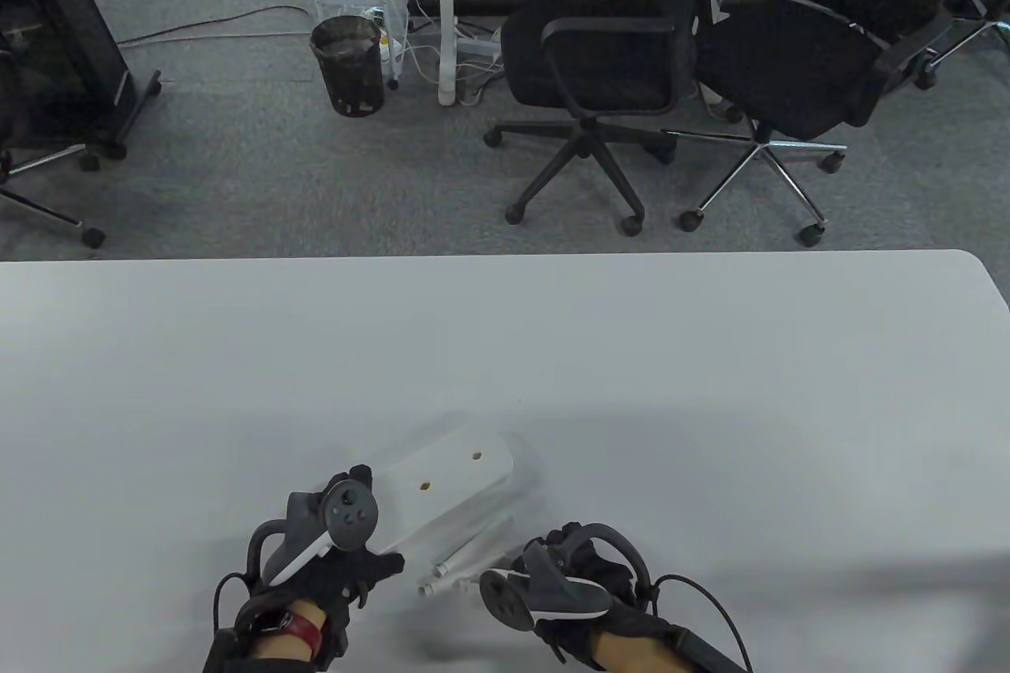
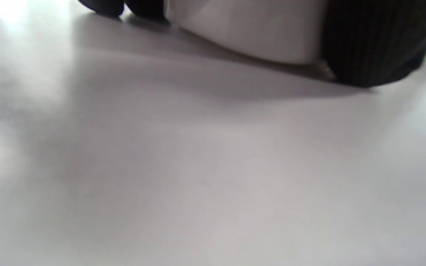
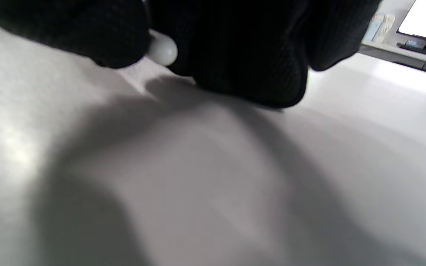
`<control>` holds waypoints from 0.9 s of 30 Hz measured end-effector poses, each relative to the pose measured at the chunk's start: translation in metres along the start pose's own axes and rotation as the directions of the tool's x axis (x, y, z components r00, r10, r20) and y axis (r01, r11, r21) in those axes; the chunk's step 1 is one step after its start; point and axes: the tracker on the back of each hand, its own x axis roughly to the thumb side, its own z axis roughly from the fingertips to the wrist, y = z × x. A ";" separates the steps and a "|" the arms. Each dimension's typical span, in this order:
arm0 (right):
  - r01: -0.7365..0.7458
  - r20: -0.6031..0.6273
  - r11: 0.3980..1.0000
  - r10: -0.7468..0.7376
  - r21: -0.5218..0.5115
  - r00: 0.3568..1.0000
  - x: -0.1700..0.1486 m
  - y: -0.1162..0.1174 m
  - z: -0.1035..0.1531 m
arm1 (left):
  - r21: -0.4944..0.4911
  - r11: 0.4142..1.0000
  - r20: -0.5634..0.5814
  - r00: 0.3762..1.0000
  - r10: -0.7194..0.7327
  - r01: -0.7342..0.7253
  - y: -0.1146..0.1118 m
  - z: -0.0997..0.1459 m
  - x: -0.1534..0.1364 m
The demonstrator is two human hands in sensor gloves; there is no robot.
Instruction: Fit Hanoi Tower parts together into a complete Hanoi Tower
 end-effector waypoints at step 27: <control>0.218 -0.111 0.906 -0.274 -0.362 0.955 -0.076 -0.162 -0.011 | -0.004 1.000 0.001 1.000 0.004 -0.004 0.000 0.000 0.000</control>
